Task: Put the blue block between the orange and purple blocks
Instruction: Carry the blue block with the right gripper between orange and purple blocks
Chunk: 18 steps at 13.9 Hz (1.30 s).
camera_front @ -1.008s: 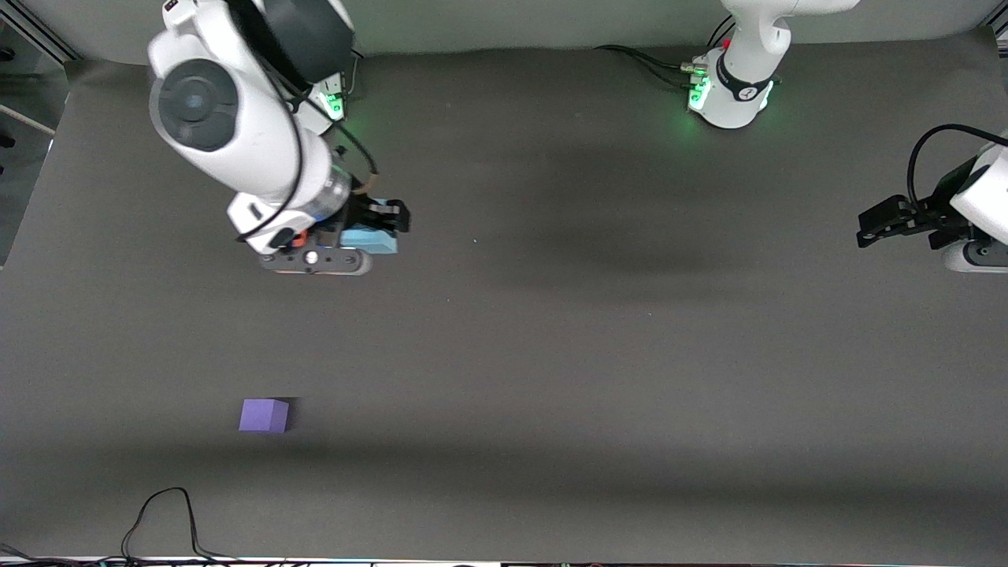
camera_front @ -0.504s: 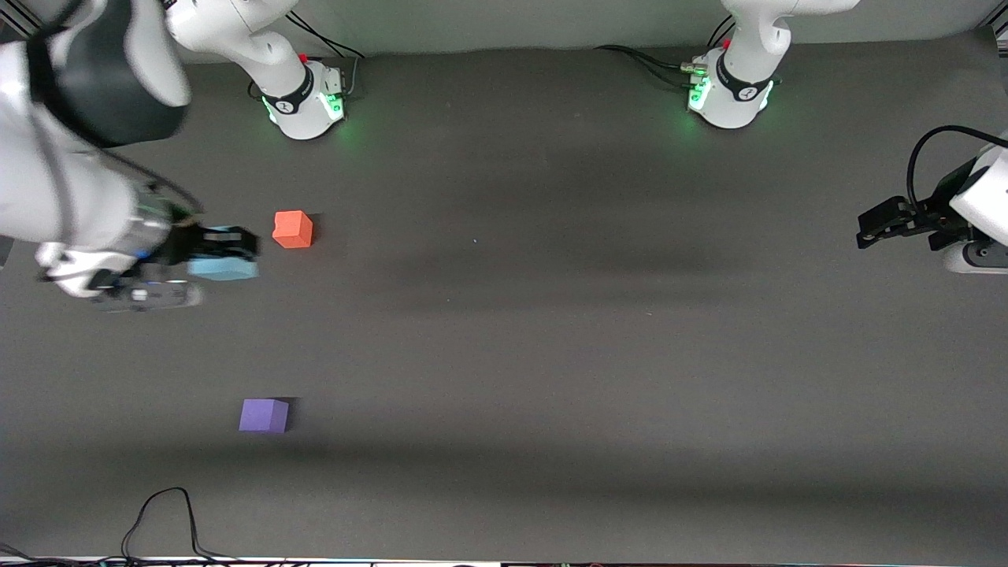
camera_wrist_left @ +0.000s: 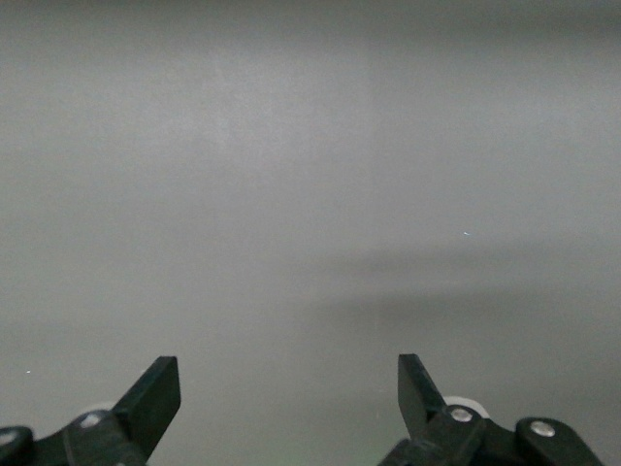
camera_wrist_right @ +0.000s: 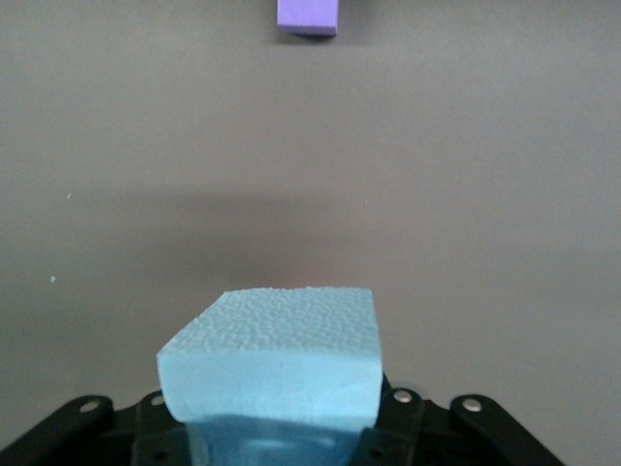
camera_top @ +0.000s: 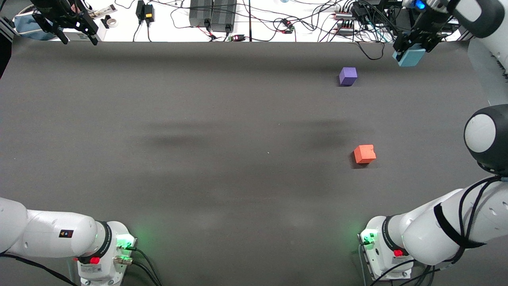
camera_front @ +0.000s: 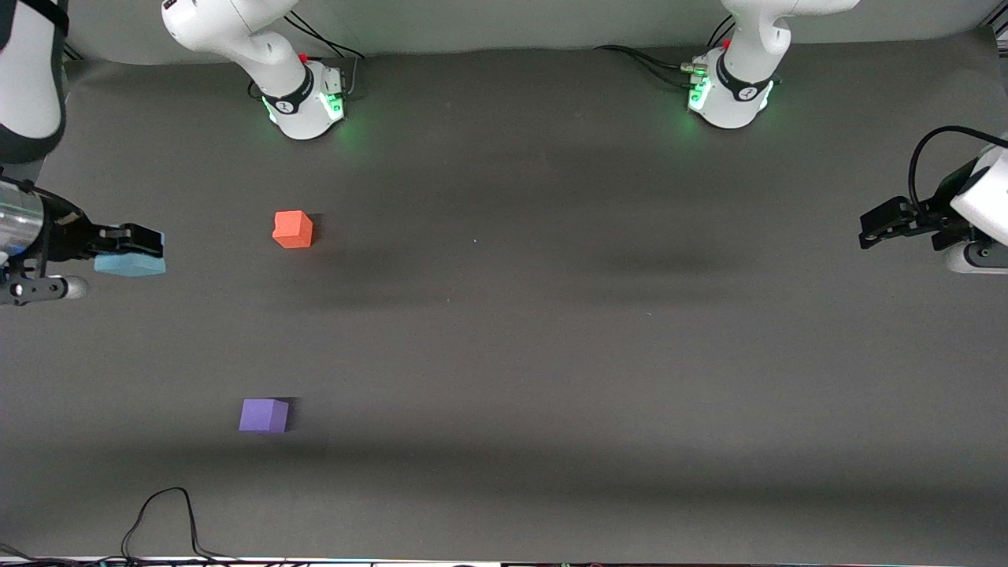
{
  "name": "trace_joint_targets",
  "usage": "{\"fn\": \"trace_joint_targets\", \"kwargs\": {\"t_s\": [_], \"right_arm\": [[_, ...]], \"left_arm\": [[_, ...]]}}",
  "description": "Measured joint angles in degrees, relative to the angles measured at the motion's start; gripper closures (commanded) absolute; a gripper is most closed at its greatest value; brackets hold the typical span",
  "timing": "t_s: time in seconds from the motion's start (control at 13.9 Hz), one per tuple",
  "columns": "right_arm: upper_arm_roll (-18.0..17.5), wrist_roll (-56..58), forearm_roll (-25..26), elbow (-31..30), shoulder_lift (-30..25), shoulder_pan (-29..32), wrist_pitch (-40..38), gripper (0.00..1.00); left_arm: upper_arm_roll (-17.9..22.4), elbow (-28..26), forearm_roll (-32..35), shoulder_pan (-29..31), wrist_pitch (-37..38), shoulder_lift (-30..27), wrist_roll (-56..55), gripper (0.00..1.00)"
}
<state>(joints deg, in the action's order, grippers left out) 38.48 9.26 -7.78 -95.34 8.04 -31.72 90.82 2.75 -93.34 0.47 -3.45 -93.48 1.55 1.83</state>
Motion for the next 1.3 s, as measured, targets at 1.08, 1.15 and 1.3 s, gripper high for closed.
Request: {"fn": "trace_joint_targets", "kwargs": {"t_s": [1.08,1.15,1.3], "right_arm": [[-1.06,15.29,-32.87,-17.25,26.75,-0.5,36.1,0.53],[-1.3,15.29,-32.92,-18.19,27.13,-0.86,37.65,0.53],[-1.47,15.3,-32.94,-20.25,27.18,-2.23,40.69,0.5]], "left_arm": [[0.0,-0.02,0.2,-0.02,-0.06,0.01,-0.06,0.0],[0.0,-0.02,0.19,-0.02,-0.06,0.01,-0.06,0.0],[0.0,-0.02,0.17,-0.02,-0.06,0.01,-0.06,0.0]]}}
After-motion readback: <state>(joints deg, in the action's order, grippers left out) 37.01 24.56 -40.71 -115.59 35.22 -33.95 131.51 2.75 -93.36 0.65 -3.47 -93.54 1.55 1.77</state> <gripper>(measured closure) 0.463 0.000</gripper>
